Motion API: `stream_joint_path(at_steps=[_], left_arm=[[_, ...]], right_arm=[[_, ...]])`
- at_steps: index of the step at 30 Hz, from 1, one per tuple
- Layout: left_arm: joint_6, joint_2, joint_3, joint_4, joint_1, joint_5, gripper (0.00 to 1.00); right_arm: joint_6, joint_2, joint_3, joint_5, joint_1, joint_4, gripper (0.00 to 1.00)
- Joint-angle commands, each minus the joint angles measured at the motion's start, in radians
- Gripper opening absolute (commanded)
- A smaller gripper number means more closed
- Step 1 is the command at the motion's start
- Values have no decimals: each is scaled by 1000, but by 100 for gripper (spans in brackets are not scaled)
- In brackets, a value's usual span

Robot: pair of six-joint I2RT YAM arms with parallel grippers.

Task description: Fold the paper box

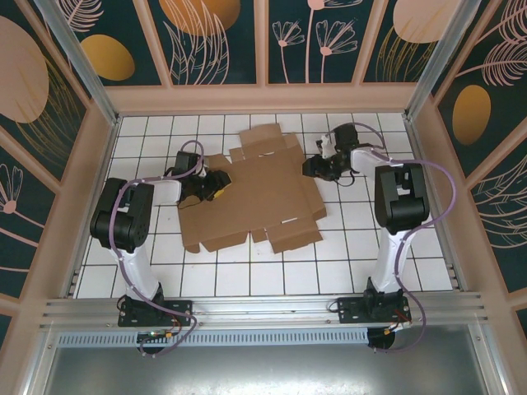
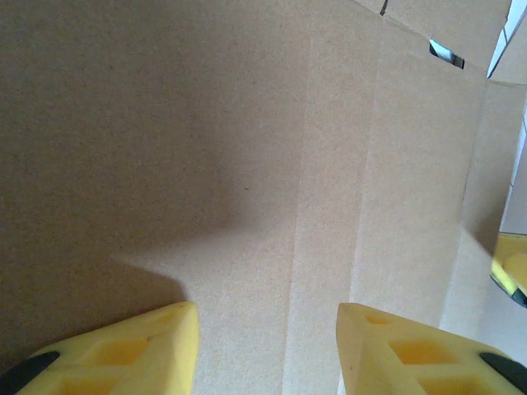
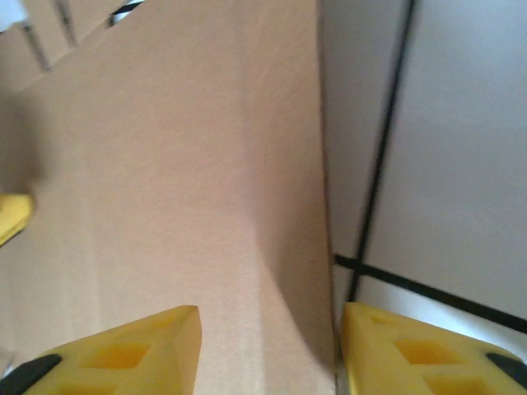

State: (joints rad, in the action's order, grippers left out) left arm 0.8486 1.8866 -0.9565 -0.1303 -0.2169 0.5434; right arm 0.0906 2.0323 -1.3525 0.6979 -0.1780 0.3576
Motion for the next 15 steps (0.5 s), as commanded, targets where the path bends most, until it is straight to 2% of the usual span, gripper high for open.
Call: stream_joint_path(at_steps=[1,4,6,10,13,15], left_arm=[[0,48,1,37,7,-14,48],[1,50,5,34,8,-12,48],[3,51,7,31,7,-9,48],[4,55,8,28,8,-5,48],[9,51,9,20,8,-1,48],[5,43,2,26,7,3,48]], right_arm=[[3,71,1,175,-14,-14,52],[8,99,4,191,-21,-25,53],[14,113,7,252,-30,-35,53],[10,128,-1,266,-51,-28,51],[23,114,5,245,-47,-38,42],[23,73,0,173,-43,-21,31]])
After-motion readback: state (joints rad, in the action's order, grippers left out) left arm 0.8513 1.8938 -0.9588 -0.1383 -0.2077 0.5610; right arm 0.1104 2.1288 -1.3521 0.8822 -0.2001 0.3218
